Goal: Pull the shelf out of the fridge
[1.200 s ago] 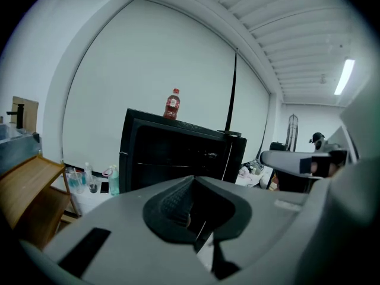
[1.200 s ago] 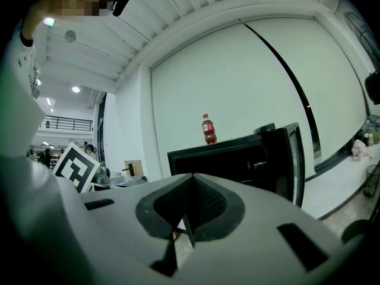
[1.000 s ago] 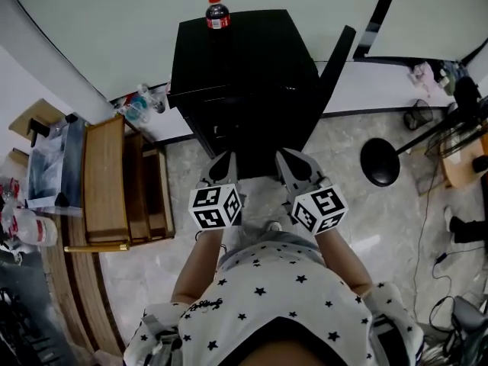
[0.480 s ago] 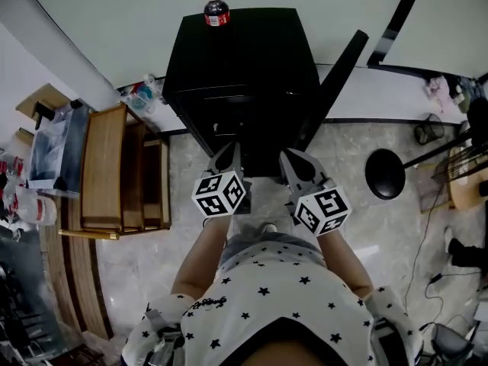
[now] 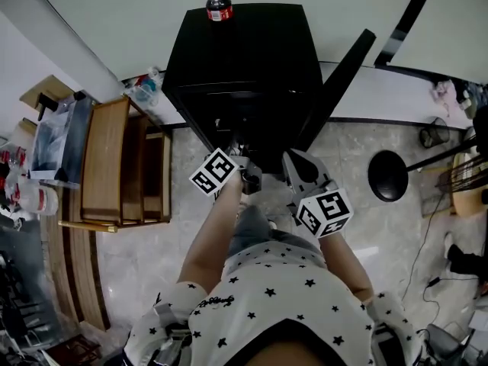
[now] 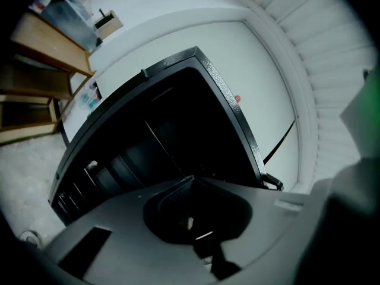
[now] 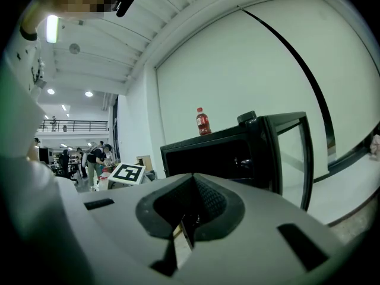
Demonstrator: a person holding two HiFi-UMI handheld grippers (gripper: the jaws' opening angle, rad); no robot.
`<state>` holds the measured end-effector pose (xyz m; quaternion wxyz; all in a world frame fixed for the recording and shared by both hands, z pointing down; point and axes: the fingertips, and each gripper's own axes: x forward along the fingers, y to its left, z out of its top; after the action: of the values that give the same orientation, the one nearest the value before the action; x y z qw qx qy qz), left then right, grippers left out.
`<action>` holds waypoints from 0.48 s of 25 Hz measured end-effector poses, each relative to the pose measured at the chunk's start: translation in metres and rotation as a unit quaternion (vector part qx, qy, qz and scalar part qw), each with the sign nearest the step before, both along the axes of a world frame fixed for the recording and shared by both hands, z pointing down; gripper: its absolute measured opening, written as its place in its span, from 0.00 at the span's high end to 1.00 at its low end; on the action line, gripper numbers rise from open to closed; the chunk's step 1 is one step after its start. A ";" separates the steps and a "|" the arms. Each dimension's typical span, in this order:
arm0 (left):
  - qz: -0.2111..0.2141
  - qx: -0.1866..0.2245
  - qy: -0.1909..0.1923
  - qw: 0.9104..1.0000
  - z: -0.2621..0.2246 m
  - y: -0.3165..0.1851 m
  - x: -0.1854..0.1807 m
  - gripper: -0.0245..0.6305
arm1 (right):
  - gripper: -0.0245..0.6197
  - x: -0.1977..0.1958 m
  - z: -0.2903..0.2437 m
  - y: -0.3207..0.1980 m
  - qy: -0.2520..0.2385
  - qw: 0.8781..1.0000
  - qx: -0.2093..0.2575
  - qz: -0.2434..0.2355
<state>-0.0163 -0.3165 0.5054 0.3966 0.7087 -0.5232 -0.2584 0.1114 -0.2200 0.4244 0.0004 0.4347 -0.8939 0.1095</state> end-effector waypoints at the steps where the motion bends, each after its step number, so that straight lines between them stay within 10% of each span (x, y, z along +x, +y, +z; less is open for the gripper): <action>1: -0.003 0.004 0.016 1.000 0.001 -0.004 -0.001 0.94 | 0.97 0.001 0.000 0.001 0.000 1.000 0.000 0.001; 12: -0.013 0.019 0.113 0.993 0.017 -0.054 0.000 0.94 | 0.97 0.023 -0.002 -0.001 0.005 1.000 0.003 0.021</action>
<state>-0.0165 -0.3710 0.5227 0.4361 0.6753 -0.4794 -0.3521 0.1340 -0.2212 0.4228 0.0011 0.4536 -0.8850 0.1050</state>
